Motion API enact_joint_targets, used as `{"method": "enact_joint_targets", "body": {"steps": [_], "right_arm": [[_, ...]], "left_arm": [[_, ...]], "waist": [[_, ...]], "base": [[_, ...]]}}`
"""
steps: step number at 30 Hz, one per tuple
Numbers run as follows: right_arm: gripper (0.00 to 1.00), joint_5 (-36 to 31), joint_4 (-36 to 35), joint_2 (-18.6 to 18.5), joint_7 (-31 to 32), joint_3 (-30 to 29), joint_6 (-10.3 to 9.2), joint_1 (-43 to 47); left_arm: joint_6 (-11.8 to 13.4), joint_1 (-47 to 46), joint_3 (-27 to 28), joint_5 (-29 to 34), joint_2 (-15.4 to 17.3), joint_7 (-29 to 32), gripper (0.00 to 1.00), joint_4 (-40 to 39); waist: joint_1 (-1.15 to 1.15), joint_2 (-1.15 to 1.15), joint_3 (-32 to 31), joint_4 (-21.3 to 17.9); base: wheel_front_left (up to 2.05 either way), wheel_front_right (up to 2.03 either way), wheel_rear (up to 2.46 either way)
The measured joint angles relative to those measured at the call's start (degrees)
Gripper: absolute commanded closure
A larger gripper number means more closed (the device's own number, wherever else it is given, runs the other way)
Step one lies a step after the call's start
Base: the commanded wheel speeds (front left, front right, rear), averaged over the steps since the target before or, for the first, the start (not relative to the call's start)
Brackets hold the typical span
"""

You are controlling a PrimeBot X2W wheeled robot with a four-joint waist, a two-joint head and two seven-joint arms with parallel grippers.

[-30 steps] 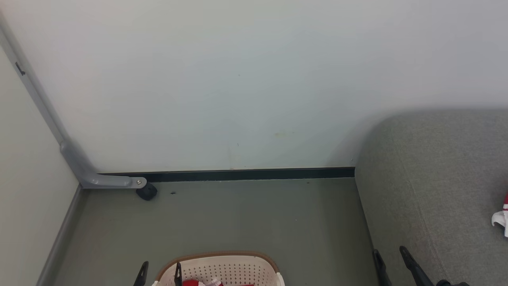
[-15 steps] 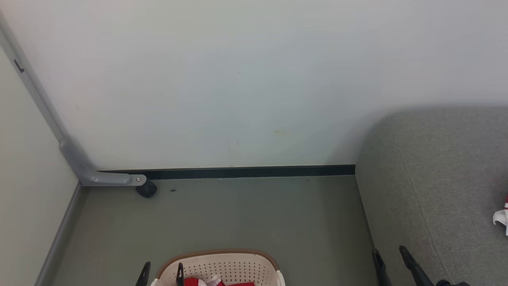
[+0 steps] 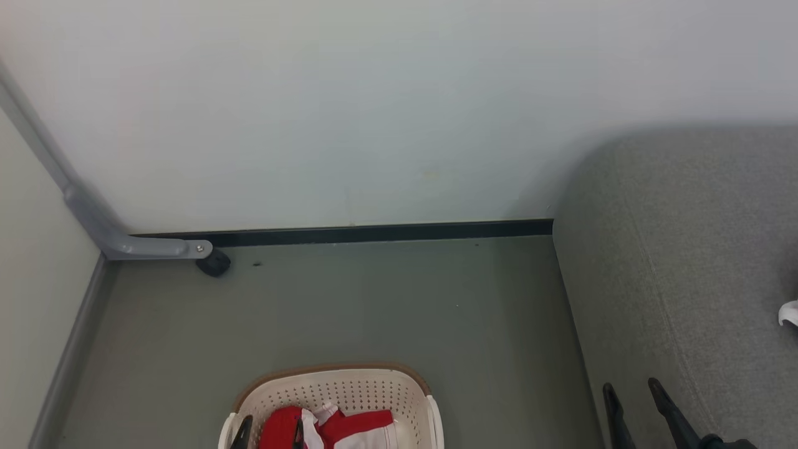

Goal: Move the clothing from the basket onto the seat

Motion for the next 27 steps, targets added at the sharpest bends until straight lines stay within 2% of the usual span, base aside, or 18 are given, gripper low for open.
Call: {"method": "enact_joint_targets", "body": {"steps": [6,12,21,27], "right_arm": [[0.00,-0.59,-0.81,-0.30,0.00,-0.22,-0.62,0.33],[0.00,-1.99,-1.83,-0.31,0.01,-0.14,-0.91,0.35],[0.00,-3.09,-3.94,0.03,0.00,0.16,-1.13,-0.08],[0.00,-3.54,-5.09,1.12,0.00,1.16,-1.31,-0.49]], "left_arm": [[-0.67,-0.77,-1.41,0.76,-0.04,0.01,0.00,2.34],[-2.33,-5.31,-1.51,1.98,0.58,0.01,0.00,6.58],[-4.11,-13.16,-1.63,4.28,3.54,0.00,0.00,13.59],[-4.11,-19.96,-1.19,6.32,6.23,0.01,0.00,19.78]], "waist": [[0.00,0.00,4.26,-0.82],[0.01,0.00,9.03,-1.87],[0.00,0.00,16.43,-4.23],[0.01,0.01,22.21,-6.70]], "base": [[0.00,0.00,0.00],[0.00,0.00,0.00],[0.00,0.00,0.00],[0.00,0.00,0.00]]}}
